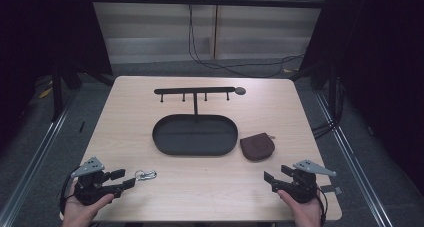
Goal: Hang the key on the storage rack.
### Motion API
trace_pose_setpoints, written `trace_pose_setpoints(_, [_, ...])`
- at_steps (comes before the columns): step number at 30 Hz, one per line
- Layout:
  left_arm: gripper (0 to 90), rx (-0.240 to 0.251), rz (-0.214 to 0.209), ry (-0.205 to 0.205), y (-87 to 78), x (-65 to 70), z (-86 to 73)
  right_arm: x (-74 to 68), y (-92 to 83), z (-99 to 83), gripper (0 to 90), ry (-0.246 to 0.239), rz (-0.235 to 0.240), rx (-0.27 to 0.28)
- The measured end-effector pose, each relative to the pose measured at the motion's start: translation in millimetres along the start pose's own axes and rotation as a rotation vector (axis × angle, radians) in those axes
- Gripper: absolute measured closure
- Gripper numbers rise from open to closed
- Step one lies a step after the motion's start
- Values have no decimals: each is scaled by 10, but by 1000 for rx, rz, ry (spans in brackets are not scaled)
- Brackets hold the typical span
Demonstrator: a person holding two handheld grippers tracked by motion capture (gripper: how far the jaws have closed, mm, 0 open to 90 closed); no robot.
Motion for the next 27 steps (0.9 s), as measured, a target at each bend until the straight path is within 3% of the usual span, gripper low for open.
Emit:
trace_pose_setpoints(6, [392, -30, 10, 15, 45, 19, -18, 31, -11, -13, 253, 17, 6, -5])
trace_pose_setpoints(13, [419, -35, 3, -10, 32, -1, -22, -4, 6, -23, 210, 16, 26, -21])
trace_pose_setpoints(15, [429, -62, 8, -44, 47, -37, -43, 9, -5, -21, 211, 27, 25, -17])
trace_pose_setpoints(21, [460, -116, 45, -9, 76, -40, -42, -37, 0, -25, 216, -2, 25, -25])
trace_pose_setpoints(27, [489, -147, 49, 12, 133, -63, 50, -30, 17, -33, 220, 1, 33, -38])
Point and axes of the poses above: each handheld gripper's, and its own axes: y roughly forward along the jaws, z roughly out of its top, x roughly to its right, the point moved 7 cm from there along y, roughly forward along the jaws, and after that the axes turned 6 degrees about z, right-handed, at the moved point
